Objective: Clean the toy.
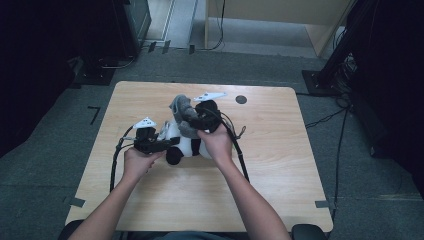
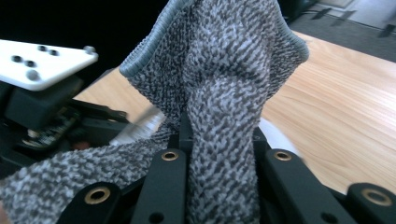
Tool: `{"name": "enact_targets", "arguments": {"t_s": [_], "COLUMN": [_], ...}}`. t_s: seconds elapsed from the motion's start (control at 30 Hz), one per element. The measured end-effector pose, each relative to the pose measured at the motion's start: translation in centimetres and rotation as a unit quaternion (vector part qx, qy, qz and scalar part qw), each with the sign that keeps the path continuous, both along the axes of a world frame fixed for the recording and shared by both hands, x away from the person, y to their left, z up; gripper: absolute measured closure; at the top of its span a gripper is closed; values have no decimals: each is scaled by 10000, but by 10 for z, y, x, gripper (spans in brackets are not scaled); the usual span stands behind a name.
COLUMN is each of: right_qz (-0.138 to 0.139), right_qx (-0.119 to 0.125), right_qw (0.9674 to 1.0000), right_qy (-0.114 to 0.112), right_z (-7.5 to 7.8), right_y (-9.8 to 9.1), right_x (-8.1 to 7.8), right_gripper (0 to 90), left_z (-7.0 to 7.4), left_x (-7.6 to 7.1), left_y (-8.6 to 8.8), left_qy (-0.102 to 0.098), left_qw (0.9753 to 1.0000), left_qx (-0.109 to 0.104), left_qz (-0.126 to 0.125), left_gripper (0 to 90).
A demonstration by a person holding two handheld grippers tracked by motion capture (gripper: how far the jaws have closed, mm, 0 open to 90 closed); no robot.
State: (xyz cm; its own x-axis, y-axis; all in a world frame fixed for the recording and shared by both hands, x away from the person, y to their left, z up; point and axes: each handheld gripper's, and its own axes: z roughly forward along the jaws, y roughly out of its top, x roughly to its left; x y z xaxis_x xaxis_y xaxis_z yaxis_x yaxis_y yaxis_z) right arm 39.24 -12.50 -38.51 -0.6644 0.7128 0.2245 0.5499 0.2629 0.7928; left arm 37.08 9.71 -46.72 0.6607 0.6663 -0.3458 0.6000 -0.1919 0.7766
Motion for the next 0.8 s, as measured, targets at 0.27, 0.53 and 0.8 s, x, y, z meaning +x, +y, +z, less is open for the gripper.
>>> {"name": "enact_targets", "arguments": {"t_s": [0.27, 0.53, 0.8], "right_qz": [168, 85, 11], "right_qx": [26, 133, 34], "right_qw": [9998, 9999, 9999], "right_qy": [100, 6, -162], "right_z": [-20, -31, -35], "right_y": [26, 11, -5], "right_x": [0, -5, -15], "right_gripper": [773, 772, 771], "left_z": [-1, -2, -2], "left_x": [1, 1, 2], "left_y": [2, 1, 2], "left_qy": [69, 101, 132], "left_qw": [10000, 9999, 9999], "left_qx": [-18, 32, -1], "left_qz": [17, -12, -28], "left_gripper": [504, 505, 505]}}
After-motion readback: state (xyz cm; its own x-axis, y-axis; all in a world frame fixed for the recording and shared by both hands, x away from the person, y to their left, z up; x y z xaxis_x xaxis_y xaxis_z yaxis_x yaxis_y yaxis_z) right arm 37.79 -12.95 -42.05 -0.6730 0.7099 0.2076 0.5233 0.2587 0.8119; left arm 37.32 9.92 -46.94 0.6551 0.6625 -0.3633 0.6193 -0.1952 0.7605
